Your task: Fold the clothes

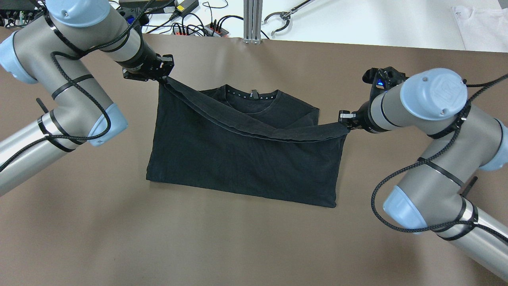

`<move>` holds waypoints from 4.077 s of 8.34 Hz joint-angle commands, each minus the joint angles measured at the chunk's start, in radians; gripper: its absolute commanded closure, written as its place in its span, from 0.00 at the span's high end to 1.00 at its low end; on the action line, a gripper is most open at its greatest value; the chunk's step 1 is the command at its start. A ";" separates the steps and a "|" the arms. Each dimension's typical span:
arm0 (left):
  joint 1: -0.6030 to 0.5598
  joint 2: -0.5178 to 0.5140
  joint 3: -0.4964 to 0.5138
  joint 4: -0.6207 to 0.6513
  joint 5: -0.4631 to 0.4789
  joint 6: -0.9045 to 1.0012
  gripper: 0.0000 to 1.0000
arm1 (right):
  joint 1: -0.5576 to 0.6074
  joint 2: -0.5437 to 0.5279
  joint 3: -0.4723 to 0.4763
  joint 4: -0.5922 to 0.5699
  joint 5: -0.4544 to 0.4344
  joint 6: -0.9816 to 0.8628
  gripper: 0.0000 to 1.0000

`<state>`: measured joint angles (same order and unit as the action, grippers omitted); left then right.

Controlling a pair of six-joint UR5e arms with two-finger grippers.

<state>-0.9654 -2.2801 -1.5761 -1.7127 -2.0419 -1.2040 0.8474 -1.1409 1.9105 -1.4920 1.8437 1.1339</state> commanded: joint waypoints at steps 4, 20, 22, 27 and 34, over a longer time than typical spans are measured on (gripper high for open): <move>0.019 -0.104 0.300 -0.036 0.080 0.136 0.00 | 0.010 0.287 -0.506 0.102 -0.006 -0.040 0.00; 0.206 0.430 0.004 -0.627 -0.042 0.117 1.00 | 0.015 0.194 -0.481 0.289 0.075 -0.171 0.94; 0.231 0.429 0.008 -0.630 -0.015 0.115 0.87 | 0.013 0.191 -0.481 0.289 0.075 -0.166 0.94; 0.234 0.406 0.002 -0.631 -0.015 0.052 0.00 | 0.013 0.187 -0.479 0.289 0.075 -0.166 0.94; 0.050 0.305 0.178 -0.614 -0.023 0.179 0.00 | 0.007 0.179 -0.482 0.289 0.075 -0.166 0.94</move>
<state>-0.8057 -1.8910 -1.5309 -2.3329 -2.0547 -1.1199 0.8559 -0.9554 1.4294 -1.2026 1.9190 0.9688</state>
